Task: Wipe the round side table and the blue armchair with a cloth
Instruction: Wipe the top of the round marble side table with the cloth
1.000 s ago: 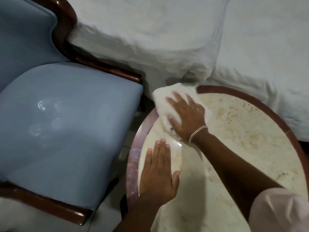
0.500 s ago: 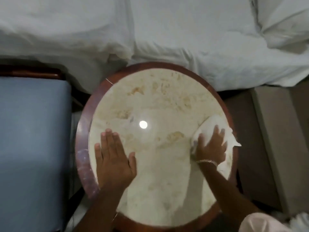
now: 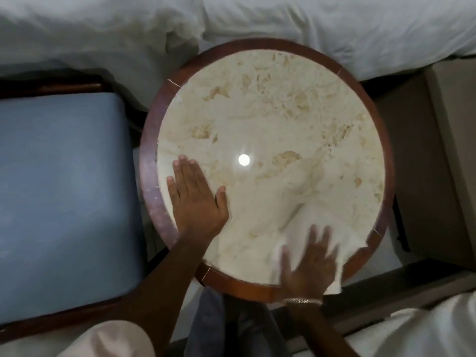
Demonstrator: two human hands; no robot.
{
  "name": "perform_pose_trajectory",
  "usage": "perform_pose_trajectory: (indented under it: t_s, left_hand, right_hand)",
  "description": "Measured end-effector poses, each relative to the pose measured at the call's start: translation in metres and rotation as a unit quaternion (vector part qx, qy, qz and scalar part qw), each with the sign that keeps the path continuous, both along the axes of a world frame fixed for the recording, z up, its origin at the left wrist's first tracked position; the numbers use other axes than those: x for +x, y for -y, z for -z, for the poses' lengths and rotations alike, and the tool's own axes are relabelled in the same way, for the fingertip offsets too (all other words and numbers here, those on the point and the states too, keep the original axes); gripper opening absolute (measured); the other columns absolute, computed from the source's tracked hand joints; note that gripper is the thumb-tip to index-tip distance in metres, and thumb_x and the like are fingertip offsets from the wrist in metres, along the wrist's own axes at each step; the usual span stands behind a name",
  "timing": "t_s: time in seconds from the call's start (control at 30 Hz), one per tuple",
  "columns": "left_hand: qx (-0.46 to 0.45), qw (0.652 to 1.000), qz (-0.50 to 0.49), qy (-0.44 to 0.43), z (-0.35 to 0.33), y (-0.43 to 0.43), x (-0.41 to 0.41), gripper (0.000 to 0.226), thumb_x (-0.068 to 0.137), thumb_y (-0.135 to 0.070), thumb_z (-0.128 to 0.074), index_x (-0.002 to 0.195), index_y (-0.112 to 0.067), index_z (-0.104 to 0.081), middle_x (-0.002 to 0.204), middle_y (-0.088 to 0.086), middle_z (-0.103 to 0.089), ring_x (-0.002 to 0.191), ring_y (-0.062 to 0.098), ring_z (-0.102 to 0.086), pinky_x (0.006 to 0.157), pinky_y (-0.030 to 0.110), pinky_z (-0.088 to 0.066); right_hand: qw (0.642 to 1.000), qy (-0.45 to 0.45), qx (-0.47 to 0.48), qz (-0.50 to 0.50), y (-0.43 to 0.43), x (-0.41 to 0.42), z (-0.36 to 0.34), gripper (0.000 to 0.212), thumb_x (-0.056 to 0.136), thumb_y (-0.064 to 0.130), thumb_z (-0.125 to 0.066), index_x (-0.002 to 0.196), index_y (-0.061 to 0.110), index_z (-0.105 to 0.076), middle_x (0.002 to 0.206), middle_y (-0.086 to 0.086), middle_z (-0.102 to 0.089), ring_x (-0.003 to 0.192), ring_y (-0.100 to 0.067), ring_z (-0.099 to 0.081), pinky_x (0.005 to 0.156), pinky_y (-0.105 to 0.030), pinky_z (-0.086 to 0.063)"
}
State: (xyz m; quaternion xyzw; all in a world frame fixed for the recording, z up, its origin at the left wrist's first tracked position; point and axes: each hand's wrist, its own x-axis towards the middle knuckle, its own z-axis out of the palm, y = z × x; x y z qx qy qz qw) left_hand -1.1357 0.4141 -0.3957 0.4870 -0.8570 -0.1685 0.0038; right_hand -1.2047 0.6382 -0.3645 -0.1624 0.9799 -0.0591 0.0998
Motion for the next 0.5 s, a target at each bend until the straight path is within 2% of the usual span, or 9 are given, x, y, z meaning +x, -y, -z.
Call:
perform_pose_trajectory:
  t_s: [0.07,0.13,0.2,0.27,0.3,0.33,0.4,0.43,0.5]
  left_hand:
    - [0.049,0.998,0.006,-0.04,-0.009,0.005,0.003,0.082,0.098,-0.054,-0.022,0.159,-0.001,-0.006,0.17,0.019,-0.002,0.158,0.031,0.002,0.128,0.047,0.002]
    - [0.186,0.974,-0.026,-0.128,-0.022,0.014,0.009,0.076,0.1,-0.054,-0.015,0.159,-0.009,-0.001,0.171,0.009,0.008,0.157,0.02,0.012,0.128,0.045,0.01]
    - [0.291,0.934,-0.054,-0.199,-0.036,0.019,0.019,0.062,0.105,-0.043,-0.018,0.158,-0.017,0.002,0.168,-0.002,0.013,0.154,0.01,0.016,0.129,0.046,0.008]
    - [0.241,0.946,-0.002,-0.218,-0.049,0.009,0.032,0.059,0.106,-0.04,-0.02,0.158,-0.018,-0.005,0.168,0.0,0.009,0.155,0.015,0.015,0.128,0.042,0.012]
    - [0.193,0.957,0.037,-0.215,-0.053,0.0,0.038,0.063,0.105,-0.045,-0.02,0.16,-0.017,-0.01,0.17,0.005,0.005,0.157,0.02,0.013,0.127,0.038,0.015]
    - [0.153,0.966,0.069,-0.198,-0.052,-0.011,0.042,0.068,0.104,-0.051,-0.019,0.161,-0.016,-0.012,0.172,0.007,0.0,0.158,0.023,0.01,0.126,0.038,0.015]
    - [0.074,0.983,0.119,-0.12,-0.04,-0.028,0.046,0.073,0.101,-0.057,-0.021,0.161,-0.016,-0.012,0.172,0.008,-0.004,0.159,0.028,0.006,0.127,0.049,0.009]
    - [0.036,0.987,0.136,-0.073,-0.032,-0.033,0.047,0.075,0.1,-0.058,-0.026,0.161,-0.016,-0.012,0.172,0.008,-0.006,0.159,0.029,0.003,0.126,0.055,0.003]
    - [-0.013,0.986,0.164,-0.039,-0.019,-0.026,0.046,0.079,0.098,-0.055,-0.038,0.161,-0.015,-0.013,0.171,0.008,-0.01,0.159,0.03,-0.003,0.124,0.061,-0.01]
  right_hand:
    - [0.997,0.049,-0.017,-0.051,0.03,0.046,-0.005,0.075,0.091,0.066,-0.03,0.156,0.03,-0.018,0.168,-0.004,-0.013,0.152,-0.037,-0.016,0.114,-0.061,-0.028]
    - [0.989,0.099,-0.06,-0.097,0.071,0.078,-0.015,0.07,0.093,0.063,-0.027,0.156,0.034,-0.015,0.168,0.003,-0.007,0.155,-0.03,-0.007,0.12,-0.059,-0.017]
    - [0.954,0.16,-0.229,-0.108,0.104,0.093,-0.025,0.059,0.098,0.05,-0.035,0.154,0.036,-0.021,0.167,0.005,-0.012,0.155,-0.022,-0.01,0.122,-0.057,-0.021]
    - [0.895,0.181,-0.408,-0.012,0.123,0.074,-0.042,0.055,0.098,0.034,-0.043,0.15,0.045,-0.027,0.164,0.005,-0.025,0.151,-0.017,-0.026,0.118,-0.05,-0.036]
    - [0.883,0.174,-0.434,0.039,0.128,0.053,-0.048,0.06,0.095,0.027,-0.045,0.147,0.051,-0.027,0.162,0.006,-0.03,0.148,-0.016,-0.034,0.115,-0.047,-0.041]
    - [0.898,0.152,-0.409,0.051,0.13,0.027,-0.051,0.068,0.091,0.016,-0.048,0.147,0.051,-0.028,0.16,0.004,-0.034,0.145,-0.019,-0.04,0.111,-0.048,-0.045]
    - [0.958,0.111,-0.261,-0.043,0.129,-0.025,-0.044,0.074,0.084,-0.004,-0.052,0.15,0.027,-0.036,0.158,-0.008,-0.038,0.143,-0.03,-0.041,0.112,-0.052,-0.042]
    - [0.972,0.133,-0.156,-0.117,0.128,-0.047,-0.039,0.072,0.084,-0.003,-0.056,0.15,0.018,-0.036,0.16,-0.013,-0.032,0.147,-0.033,-0.033,0.117,-0.052,-0.035]
    - [0.956,0.184,0.02,-0.226,0.123,-0.071,-0.032,0.077,0.088,0.021,-0.064,0.154,0.018,-0.024,0.166,-0.013,-0.012,0.154,-0.034,-0.011,0.122,-0.048,-0.027]
